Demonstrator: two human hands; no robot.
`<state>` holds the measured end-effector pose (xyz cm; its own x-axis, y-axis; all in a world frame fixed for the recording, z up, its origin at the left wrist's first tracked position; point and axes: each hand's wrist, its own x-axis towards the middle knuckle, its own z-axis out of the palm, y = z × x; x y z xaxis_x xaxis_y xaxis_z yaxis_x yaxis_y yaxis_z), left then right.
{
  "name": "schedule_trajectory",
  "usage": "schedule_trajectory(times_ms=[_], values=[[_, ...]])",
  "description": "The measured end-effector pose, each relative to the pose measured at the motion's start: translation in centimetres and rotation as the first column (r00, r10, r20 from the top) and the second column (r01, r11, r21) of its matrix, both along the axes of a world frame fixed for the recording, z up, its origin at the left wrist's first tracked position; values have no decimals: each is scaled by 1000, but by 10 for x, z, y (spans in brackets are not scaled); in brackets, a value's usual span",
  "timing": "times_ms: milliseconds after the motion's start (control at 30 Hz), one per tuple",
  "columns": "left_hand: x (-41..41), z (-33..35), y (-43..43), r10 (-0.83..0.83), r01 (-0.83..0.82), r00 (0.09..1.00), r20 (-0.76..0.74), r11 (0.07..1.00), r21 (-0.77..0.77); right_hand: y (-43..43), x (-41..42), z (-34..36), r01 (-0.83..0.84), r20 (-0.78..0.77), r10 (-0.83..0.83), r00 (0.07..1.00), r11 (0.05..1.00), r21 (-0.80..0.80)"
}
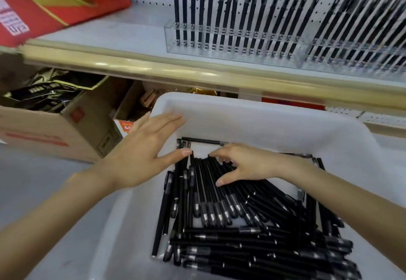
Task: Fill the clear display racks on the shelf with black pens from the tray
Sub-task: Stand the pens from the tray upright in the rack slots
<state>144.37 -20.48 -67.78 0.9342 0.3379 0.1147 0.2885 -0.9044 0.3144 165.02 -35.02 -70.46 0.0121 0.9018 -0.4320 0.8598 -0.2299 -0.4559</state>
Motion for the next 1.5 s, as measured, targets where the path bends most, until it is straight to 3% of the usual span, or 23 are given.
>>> schedule_trajectory(times_ms=[100,233,500,600,700,833,1033,1267,1400,1500], values=[[-1,-10,-2,86,-73,994,75,984,-164,4,0,-13,125,-112,-121,986,992,28],[7,-11,-11,150,-118,984,91,950,-288,2,3,-25,182,-121,-178,977,983,22],[20,-12,-9,110,-107,994,6,978,-177,1,12,-35,182,-135,-181,974,983,-4],[18,-12,-9,113,-110,994,10,982,-154,0,12,-33,201,-232,-196,953,980,-5],[16,-11,-9,100,-98,995,4,988,-121,-4,12,-24,247,-368,-232,900,969,-5],[18,-7,-8,74,-74,997,-10,996,-43,-9,13,-13,326,-577,-289,764,944,-40],[42,2,-5,-31,38,998,-51,988,150,-27,11,-8,310,-612,-353,708,934,-180],[82,7,-11,-119,147,972,205,981,-129,-48,12,-4,344,-646,-337,686,931,-120],[115,31,-26,-36,188,941,337,883,-431,-51,28,35,408,-628,-261,733,908,98],[139,49,-43,-38,250,922,385,818,-519,-60,50,65,480,-552,-281,785,839,257]])
